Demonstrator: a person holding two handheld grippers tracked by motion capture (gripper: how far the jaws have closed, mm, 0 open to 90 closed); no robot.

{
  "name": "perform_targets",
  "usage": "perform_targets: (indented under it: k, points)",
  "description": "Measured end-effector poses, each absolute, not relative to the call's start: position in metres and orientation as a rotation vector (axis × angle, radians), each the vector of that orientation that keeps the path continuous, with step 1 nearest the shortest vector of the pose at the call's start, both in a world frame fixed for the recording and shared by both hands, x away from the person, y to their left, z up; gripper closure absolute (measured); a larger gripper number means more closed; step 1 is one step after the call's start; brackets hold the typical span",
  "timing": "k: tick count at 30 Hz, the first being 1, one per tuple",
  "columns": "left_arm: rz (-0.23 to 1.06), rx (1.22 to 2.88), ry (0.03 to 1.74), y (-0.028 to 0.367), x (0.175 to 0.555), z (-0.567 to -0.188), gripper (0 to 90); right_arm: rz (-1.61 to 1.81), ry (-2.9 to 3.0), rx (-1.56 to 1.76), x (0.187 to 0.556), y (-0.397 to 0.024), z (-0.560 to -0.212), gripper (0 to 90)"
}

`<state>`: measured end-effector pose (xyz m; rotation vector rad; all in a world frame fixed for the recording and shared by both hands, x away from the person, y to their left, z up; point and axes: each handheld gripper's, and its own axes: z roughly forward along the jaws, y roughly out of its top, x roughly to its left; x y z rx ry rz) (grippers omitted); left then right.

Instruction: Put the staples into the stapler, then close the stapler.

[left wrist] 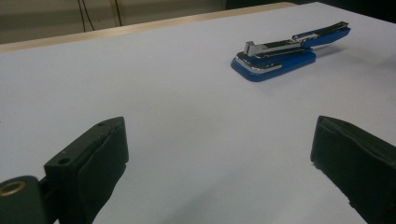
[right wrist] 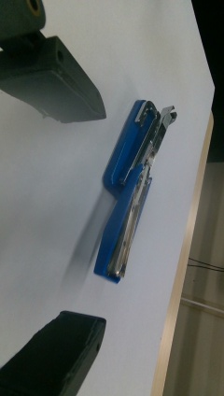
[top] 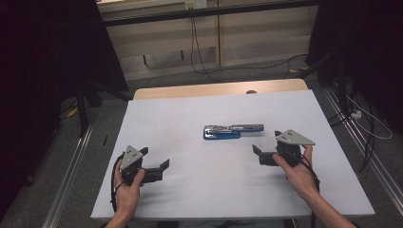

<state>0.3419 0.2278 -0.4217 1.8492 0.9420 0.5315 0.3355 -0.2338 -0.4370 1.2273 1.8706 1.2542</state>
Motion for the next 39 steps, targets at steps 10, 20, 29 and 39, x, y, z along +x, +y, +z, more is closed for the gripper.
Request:
perform_targets:
  k: [10, 20, 29, 39]
  points:
    - [0.539, 1.841, 0.954, 0.227, 0.343, -0.423, 4.5, 1.26, 1.834, 1.223, 0.331, -0.242, -0.439, 2.1]
    - [0.503, 1.875, 0.971, 0.222, 0.349, -0.429, 4.4, 1.247, 1.849, 1.231, 0.34, -0.241, -0.442, 4.9]
    - [0.48, 1.913, 0.915, 0.215, 0.349, -0.428, 3.8, 1.222, 1.844, 1.225, 0.345, -0.245, -0.444, 6.4]
    - [0.429, 1.912, 0.956, 0.197, 0.352, -0.426, 6.6, 1.254, 1.823, 1.217, 0.352, -0.245, -0.441, 9.4]
